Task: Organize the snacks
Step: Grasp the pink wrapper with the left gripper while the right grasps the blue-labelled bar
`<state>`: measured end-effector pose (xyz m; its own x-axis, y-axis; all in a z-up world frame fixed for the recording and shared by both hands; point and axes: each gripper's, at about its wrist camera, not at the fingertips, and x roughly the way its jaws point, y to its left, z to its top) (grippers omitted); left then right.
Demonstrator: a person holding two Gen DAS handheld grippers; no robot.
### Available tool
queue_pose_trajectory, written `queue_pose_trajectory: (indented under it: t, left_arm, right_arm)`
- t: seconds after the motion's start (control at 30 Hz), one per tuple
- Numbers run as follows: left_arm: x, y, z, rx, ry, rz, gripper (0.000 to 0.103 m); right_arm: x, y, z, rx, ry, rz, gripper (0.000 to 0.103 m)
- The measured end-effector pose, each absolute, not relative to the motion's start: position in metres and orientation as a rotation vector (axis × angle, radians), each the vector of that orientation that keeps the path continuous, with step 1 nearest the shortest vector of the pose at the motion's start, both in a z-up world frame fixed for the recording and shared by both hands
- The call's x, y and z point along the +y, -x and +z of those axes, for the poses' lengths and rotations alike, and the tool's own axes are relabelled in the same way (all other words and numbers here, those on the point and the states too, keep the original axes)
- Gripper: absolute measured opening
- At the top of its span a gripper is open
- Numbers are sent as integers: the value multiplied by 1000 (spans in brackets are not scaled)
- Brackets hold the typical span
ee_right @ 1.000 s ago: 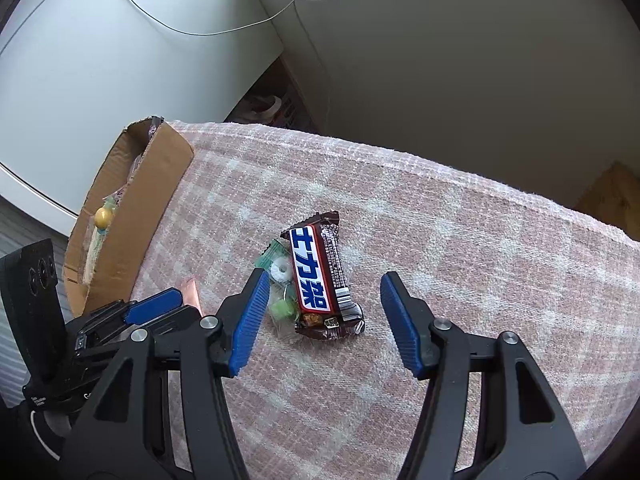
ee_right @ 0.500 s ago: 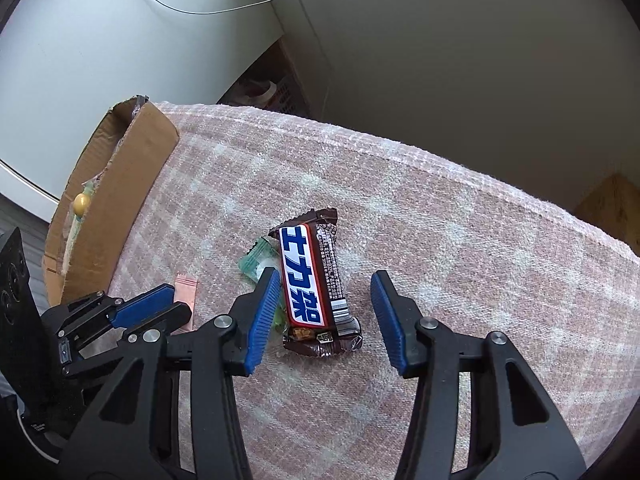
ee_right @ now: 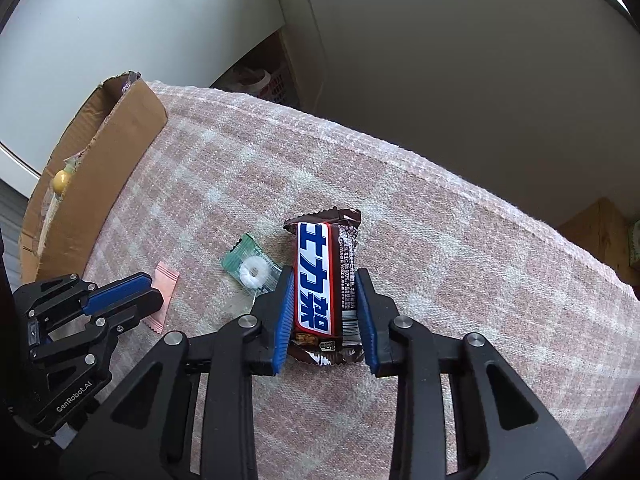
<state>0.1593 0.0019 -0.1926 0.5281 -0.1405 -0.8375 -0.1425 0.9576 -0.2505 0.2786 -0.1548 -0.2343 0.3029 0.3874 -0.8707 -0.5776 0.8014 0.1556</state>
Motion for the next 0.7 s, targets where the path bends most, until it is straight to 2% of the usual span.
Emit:
queue_pose_trajectory:
  t: [0.07, 0.1, 0.3, 0.4, 0.7]
  left_arm:
    - [3, -159, -192, 1026, 321, 6, 23]
    - [1, -158, -191, 1025, 309, 5, 24]
    - [-24, -157, -191, 1028, 135, 4, 23]
    - [-35, -157, -193, 1012, 38, -2, 18]
    - [-13, -145, -183, 978, 174, -20, 17]
  right_arm:
    - [-155, -279, -234, 1091, 201, 645, 30]
    - [-154, -278, -234, 1091, 207, 644, 30]
    - [-151, -275, -235, 1081, 224, 636, 30]
    - [-151, -274, -235, 1071, 226, 632, 30]
    - [-173, -270, -227, 1047, 177, 612, 30]
